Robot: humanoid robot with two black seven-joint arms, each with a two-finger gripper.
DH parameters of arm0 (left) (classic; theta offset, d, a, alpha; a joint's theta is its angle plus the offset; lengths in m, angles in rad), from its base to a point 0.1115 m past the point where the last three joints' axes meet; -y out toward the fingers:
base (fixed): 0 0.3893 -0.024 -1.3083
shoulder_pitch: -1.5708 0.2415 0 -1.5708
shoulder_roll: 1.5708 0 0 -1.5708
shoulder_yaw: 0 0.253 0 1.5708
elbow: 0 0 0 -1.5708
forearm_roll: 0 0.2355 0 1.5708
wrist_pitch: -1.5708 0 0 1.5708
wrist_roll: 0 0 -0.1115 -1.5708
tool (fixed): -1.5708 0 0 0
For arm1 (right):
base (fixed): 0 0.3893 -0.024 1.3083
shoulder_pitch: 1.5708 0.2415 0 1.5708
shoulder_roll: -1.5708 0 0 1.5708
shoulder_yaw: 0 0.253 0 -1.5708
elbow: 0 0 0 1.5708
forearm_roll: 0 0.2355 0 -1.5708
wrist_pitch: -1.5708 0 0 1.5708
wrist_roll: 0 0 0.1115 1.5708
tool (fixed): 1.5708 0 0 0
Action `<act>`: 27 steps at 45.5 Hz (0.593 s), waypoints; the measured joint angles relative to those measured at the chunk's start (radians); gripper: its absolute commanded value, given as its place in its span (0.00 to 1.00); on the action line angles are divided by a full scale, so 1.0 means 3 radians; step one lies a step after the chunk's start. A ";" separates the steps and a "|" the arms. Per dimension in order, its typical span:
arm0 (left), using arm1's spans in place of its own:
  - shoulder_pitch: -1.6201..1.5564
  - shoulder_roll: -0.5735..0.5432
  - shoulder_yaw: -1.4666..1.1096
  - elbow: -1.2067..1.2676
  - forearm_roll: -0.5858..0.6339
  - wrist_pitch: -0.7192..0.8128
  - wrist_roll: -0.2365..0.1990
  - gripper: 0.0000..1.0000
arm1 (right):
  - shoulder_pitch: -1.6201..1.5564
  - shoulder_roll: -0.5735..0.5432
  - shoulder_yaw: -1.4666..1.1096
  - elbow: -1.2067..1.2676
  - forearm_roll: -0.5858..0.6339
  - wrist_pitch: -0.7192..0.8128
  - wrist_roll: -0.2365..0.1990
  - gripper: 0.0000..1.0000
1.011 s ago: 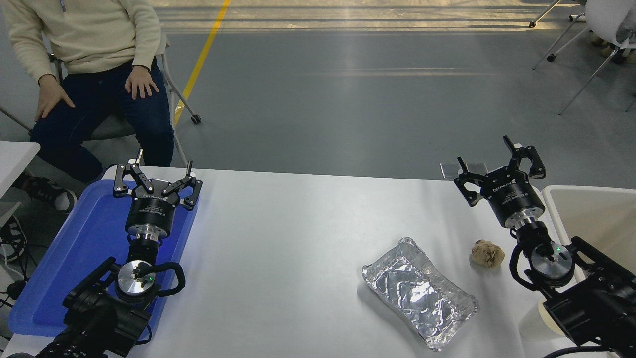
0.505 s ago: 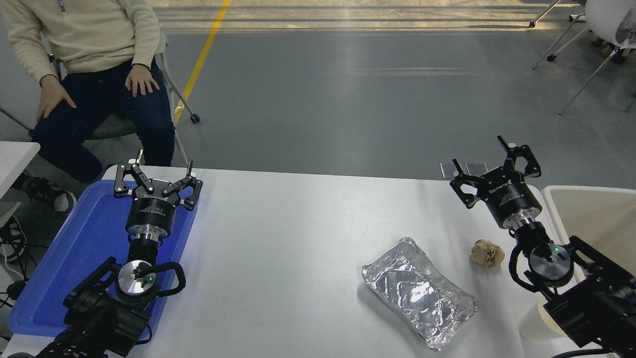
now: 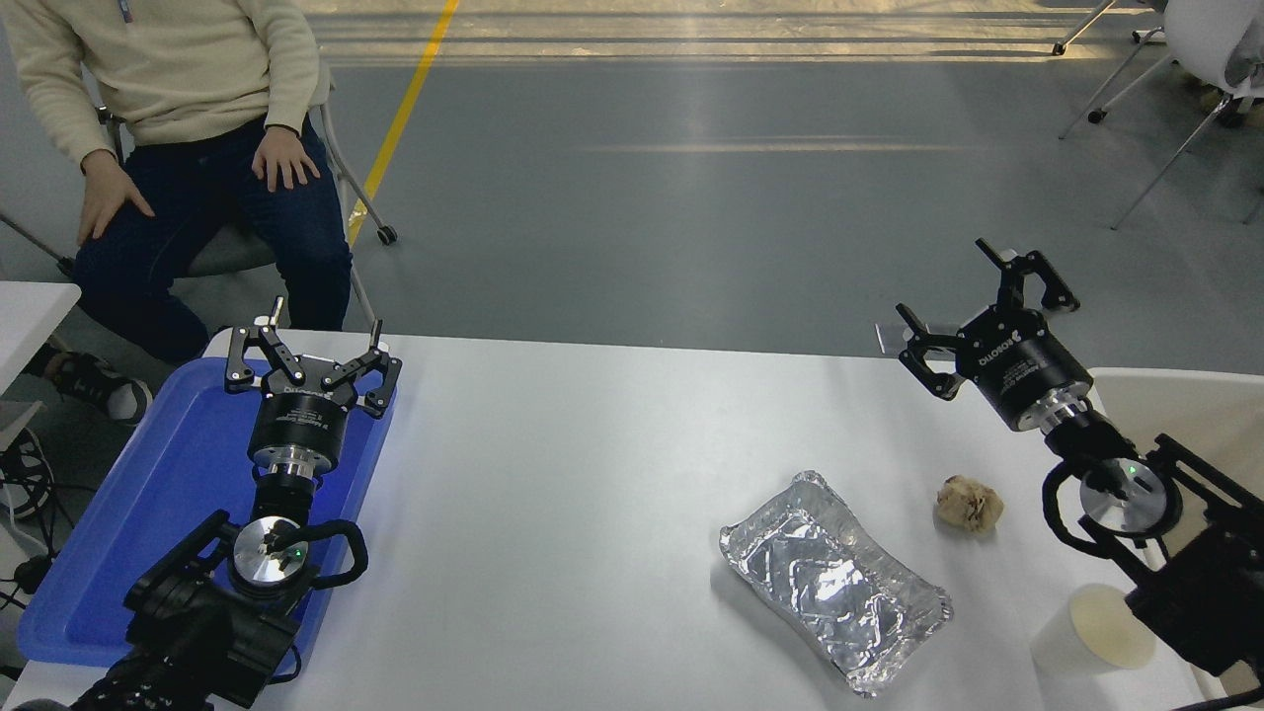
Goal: Pick up paper cup place in dustbin
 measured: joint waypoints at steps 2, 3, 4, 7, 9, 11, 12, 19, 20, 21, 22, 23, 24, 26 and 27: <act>0.0000 0.0001 0.0000 0.0001 -0.0001 -0.0001 -0.0001 1.00 | 0.0027 -0.0094 -0.0076 0.0058 -0.0018 -0.0031 0.0001 1.00; 0.0000 0.0002 -0.0001 0.0001 -0.0001 0.0000 0.0000 1.00 | 0.0051 -0.0143 -0.0136 0.0093 -0.0022 -0.0048 0.0002 1.00; 0.0000 0.0000 0.0000 0.0001 0.0000 -0.0001 0.0000 1.00 | 0.0064 -0.0186 -0.0182 0.0128 -0.0026 -0.0055 0.0001 1.00; 0.0000 0.0001 0.0000 0.0000 -0.0001 -0.0001 0.0000 1.00 | 0.0124 -0.0328 -0.0344 0.0219 -0.0043 -0.0086 0.0001 1.00; 0.0000 0.0000 0.0000 0.0000 0.0000 -0.0001 0.0000 1.00 | 0.0186 -0.0433 -0.0476 0.0287 -0.0049 -0.0100 0.0002 1.00; 0.0000 0.0001 0.0000 0.0000 -0.0001 -0.0001 0.0000 1.00 | 0.0242 -0.0518 -0.0587 0.0334 -0.0056 -0.0111 0.0001 1.00; 0.0000 0.0002 0.0000 0.0000 0.0000 -0.0001 0.0000 1.00 | 0.0288 -0.0581 -0.0679 0.0365 -0.0060 -0.0117 0.0002 1.00; 0.0000 0.0004 0.0000 0.0000 -0.0001 0.0000 0.0000 1.00 | 0.0625 -0.0913 -0.1214 0.0541 -0.0083 -0.0140 0.0002 1.00; 0.0000 0.0004 0.0000 0.0000 -0.0001 0.0000 0.0000 1.00 | 0.0675 -0.0951 -0.1283 0.0563 -0.0085 -0.0141 0.0001 1.00; 0.0000 0.0004 0.0000 0.0000 0.0000 0.0000 0.0000 1.00 | 0.0729 -0.0989 -0.1358 0.0584 -0.0087 -0.0143 0.0000 1.00; 0.0000 0.0004 0.0000 0.0000 -0.0001 0.0000 0.0000 1.00 | 0.0790 -0.1030 -0.1444 0.0605 -0.0090 -0.0146 0.0000 1.00; 0.0000 0.0004 0.0000 0.0000 -0.0001 0.0000 0.0000 1.00 | 0.0865 -0.1079 -0.1552 0.0629 -0.0092 -0.0147 0.0000 1.00; 0.0000 0.0004 0.0000 0.0000 0.0000 0.0000 0.0000 1.00 | 0.0929 -0.1115 -0.1642 0.0650 -0.0094 -0.0149 0.0001 1.00; 0.0000 0.0005 0.0000 -0.0001 -0.0001 0.0000 0.0000 1.00 | 0.1074 -0.1183 -0.1836 0.0691 -0.0102 -0.0151 0.0000 1.00; 0.0000 0.0005 0.0000 -0.0001 0.0000 0.0000 0.0000 1.00 | 0.1167 -0.1222 -0.1959 0.0714 -0.0108 -0.0152 0.0001 1.00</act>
